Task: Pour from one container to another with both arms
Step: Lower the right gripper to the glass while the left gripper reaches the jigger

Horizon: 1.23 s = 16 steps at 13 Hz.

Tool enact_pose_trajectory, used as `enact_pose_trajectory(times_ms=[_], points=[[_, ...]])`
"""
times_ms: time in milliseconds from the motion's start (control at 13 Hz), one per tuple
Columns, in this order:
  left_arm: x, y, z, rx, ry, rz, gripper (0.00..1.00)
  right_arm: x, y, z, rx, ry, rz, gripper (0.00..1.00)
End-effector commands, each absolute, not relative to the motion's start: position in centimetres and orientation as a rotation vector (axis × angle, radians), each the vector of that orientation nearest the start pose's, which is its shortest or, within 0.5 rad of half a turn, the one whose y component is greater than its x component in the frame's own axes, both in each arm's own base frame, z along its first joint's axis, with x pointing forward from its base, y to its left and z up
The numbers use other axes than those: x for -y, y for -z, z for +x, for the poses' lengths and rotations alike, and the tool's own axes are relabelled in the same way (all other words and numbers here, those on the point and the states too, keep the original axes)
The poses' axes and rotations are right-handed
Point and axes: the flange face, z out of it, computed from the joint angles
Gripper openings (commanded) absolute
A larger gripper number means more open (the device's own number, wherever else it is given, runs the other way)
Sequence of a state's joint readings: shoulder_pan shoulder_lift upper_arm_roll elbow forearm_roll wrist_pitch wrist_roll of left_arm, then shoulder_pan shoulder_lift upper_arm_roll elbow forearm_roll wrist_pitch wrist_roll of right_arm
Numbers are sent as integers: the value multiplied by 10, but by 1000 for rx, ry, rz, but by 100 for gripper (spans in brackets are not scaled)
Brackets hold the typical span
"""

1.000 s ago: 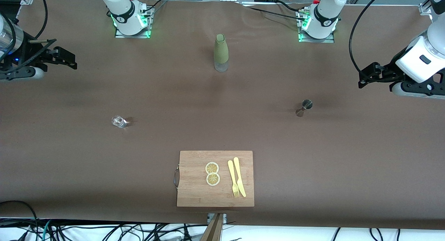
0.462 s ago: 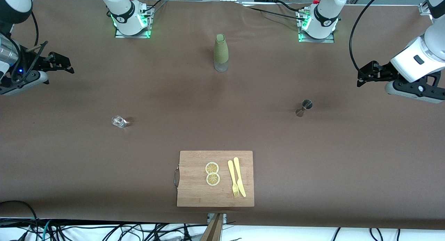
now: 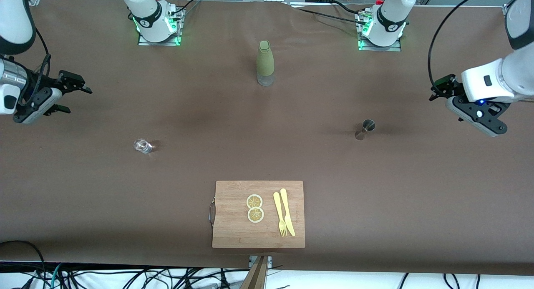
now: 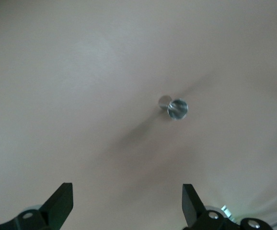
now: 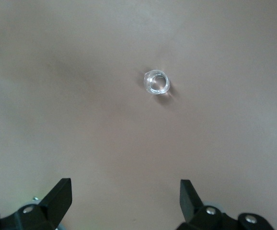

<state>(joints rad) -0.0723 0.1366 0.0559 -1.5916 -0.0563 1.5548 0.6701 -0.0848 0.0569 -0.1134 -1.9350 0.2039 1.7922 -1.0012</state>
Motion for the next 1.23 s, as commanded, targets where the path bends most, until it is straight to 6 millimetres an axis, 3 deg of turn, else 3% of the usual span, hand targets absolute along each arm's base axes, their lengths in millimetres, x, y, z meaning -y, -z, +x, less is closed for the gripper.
enact_pose_trajectory(times_ms=[0, 231, 308, 538, 692, 1000, 1154], points=[[-10, -515, 580, -1354, -204, -3100, 100, 113, -400, 553, 1197, -17, -2547, 100], [-30, -482, 576, -1633, -78, -3190, 100, 141, -347, 557, 1259, 96, -2396, 100], [-39, -462, 575, -1736, -39, -3209, 100, 143, -331, 560, 1291, 139, -2348, 100], [-79, -392, 560, -1955, 160, -3302, 100, 153, -278, 565, 1331, 334, -2211, 100], [-96, -345, 547, -2184, 428, -3260, 100, 149, -244, 566, 1332, 472, -2107, 100], [-114, -248, 522, -2478, 930, -3092, 100, 144, -195, 563, 1331, 603, -2006, 100], [-115, -198, 507, -2532, 1132, -3036, 100, 140, -171, 561, 1332, 675, -1961, 100]])
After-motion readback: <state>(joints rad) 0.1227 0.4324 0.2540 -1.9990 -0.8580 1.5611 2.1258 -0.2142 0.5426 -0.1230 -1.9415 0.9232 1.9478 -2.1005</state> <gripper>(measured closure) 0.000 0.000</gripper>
